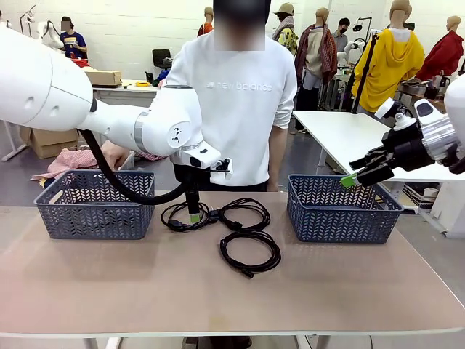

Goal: Organize the cables according to human instructions.
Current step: Pick up a bundle of cables and place it in the basket indicated by the human.

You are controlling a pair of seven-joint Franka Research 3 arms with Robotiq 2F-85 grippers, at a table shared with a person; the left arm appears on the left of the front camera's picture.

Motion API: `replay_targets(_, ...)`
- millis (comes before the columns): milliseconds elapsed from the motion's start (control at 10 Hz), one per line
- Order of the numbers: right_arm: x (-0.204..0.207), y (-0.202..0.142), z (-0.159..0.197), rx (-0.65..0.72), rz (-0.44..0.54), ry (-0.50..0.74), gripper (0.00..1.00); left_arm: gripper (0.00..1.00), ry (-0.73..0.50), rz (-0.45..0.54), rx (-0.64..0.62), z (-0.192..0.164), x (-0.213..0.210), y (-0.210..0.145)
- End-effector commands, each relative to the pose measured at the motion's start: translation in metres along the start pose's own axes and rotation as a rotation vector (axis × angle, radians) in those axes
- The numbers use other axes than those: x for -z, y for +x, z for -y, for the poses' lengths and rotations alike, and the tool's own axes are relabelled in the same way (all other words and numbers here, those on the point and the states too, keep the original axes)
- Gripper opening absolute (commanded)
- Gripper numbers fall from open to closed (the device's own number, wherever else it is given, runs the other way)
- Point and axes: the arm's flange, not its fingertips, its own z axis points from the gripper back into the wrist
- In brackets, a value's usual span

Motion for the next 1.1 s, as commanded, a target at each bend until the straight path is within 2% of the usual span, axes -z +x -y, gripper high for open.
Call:
replay_targets(0, 0.001, 0.001, 0.001, 0.004, 0.023, 0.008, 1.00, 1.00, 0.010, -0.007, -0.004, 0.001, -0.001, -0.004)
replay_targets(400, 0.001, 0.001, 0.001, 0.004, 0.023, 0.008, 1.00, 1.00, 0.013, 0.005, 0.003, -0.018, 0.020, -0.005)
replay_targets(1000, 0.001, 0.001, 0.001, 0.004, 0.023, 0.008, 1.00, 1.00, -0.031, -0.069, 0.014, -0.048, 0.059, 0.000)
